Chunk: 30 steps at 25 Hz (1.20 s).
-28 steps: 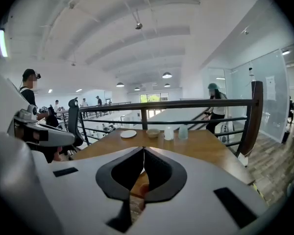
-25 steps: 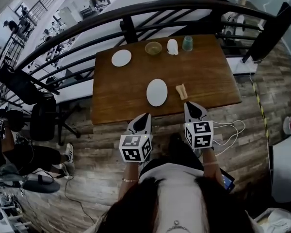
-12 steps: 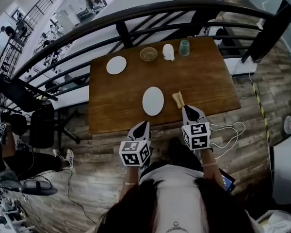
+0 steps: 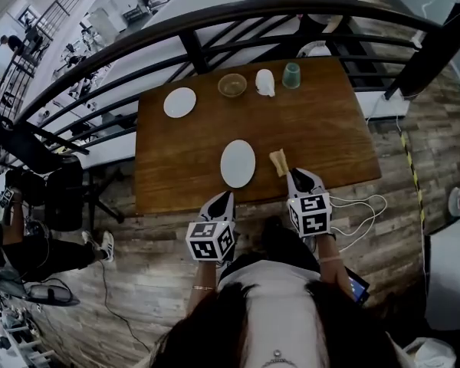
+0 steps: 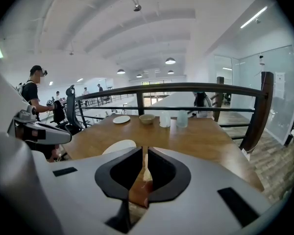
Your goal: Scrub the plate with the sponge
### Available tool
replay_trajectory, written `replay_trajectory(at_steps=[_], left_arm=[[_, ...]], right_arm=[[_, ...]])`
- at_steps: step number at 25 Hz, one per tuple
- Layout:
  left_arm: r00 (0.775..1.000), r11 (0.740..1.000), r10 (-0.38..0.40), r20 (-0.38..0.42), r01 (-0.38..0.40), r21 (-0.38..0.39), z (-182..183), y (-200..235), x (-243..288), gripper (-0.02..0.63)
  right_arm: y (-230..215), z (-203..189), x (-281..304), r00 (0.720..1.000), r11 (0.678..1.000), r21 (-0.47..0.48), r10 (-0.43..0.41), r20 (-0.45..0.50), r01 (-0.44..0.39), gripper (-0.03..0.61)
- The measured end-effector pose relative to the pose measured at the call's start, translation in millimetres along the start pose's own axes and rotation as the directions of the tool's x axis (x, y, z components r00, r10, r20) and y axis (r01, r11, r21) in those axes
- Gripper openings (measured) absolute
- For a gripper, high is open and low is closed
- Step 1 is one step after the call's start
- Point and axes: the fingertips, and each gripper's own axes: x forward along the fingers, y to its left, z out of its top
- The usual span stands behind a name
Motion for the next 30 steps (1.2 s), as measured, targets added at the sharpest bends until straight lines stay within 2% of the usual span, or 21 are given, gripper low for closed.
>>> replay_trajectory(at_steps=[9, 13, 30], left_arm=[[0.999, 0.999, 0.014, -0.039, -0.016, -0.041, -10.8, 2.4, 21.1, 0.011], [0.998, 0.998, 0.026, -0.05, -0.029, -0.051, -13.8, 4.3, 29.0, 0.011], [0.988, 0.986, 0.126, -0.088, -0.135, -0.103, -10.0, 15.3, 43.1, 0.019]], right_arm=[[-17.4, -18.6, 16.4, 0.998, 1.0, 0.002, 0.017, -0.055, -0.017, 0.044], [-18.5, -28.4, 28.0, 0.994, 0.998, 0.009, 0.061, -0.093, -0.06, 0.13], [-17.6, -61.5, 85.8, 0.956, 0.983, 0.044, 0.185, -0.228, -0.179, 0.184]])
